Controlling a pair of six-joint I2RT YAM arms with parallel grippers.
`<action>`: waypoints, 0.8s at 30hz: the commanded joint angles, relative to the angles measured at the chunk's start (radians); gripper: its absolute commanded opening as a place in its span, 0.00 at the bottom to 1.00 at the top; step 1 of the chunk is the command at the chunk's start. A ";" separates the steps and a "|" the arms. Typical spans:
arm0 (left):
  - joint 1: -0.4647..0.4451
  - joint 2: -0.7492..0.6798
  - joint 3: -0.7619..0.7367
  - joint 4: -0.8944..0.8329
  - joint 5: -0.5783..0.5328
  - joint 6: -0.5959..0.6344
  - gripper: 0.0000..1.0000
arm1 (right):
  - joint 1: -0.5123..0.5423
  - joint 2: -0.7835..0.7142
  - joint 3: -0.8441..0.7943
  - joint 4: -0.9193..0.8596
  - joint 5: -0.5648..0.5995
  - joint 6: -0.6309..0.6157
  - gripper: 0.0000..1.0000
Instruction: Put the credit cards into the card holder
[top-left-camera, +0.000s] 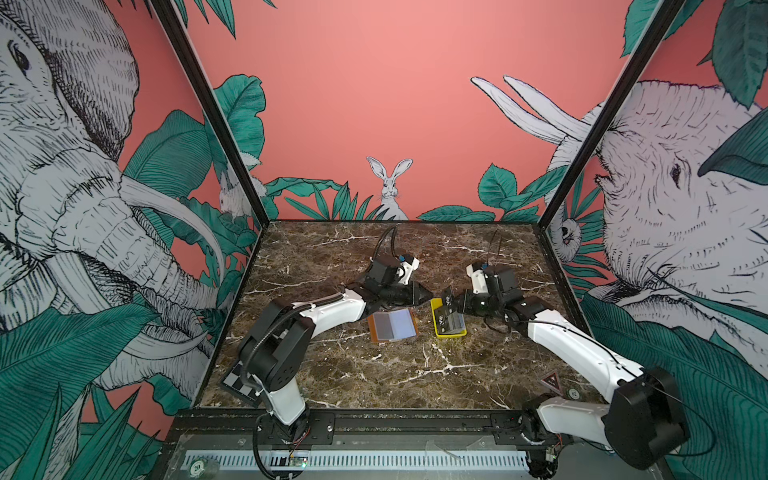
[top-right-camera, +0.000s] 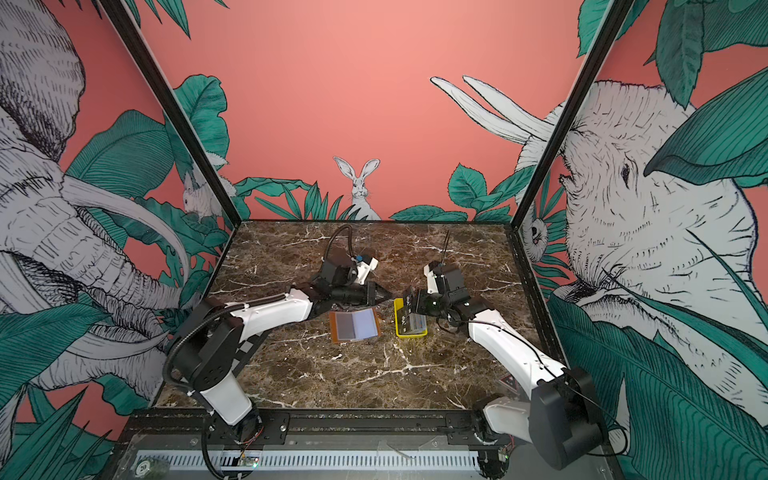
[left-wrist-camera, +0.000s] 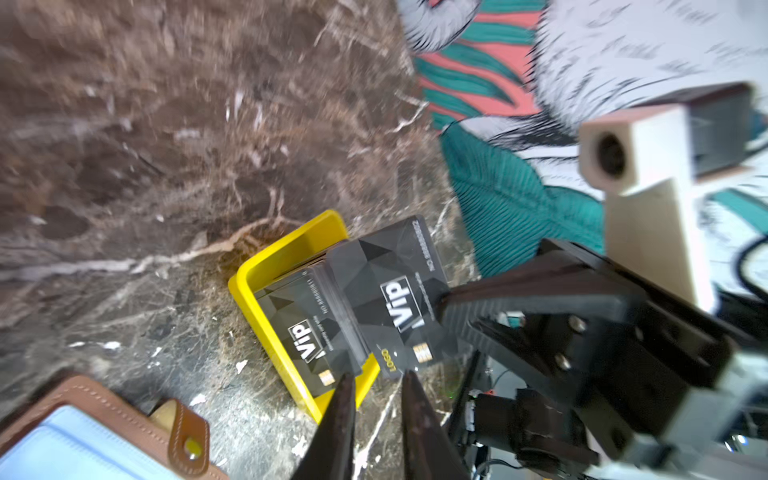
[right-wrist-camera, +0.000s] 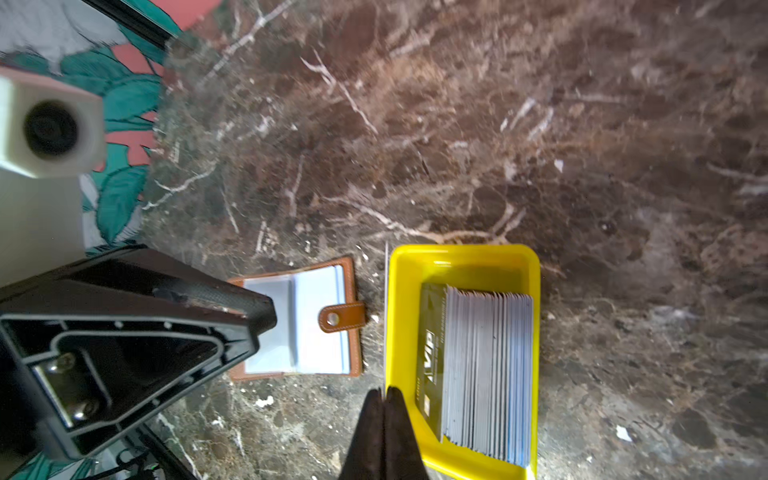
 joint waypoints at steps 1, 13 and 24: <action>0.043 -0.066 -0.066 0.085 0.098 -0.045 0.24 | -0.007 -0.032 0.046 0.027 -0.048 0.022 0.00; 0.124 -0.129 -0.174 0.406 0.277 -0.259 0.32 | -0.015 -0.021 0.078 0.273 -0.282 0.183 0.00; 0.137 -0.082 -0.166 0.586 0.335 -0.391 0.31 | -0.016 0.032 0.054 0.423 -0.382 0.270 0.00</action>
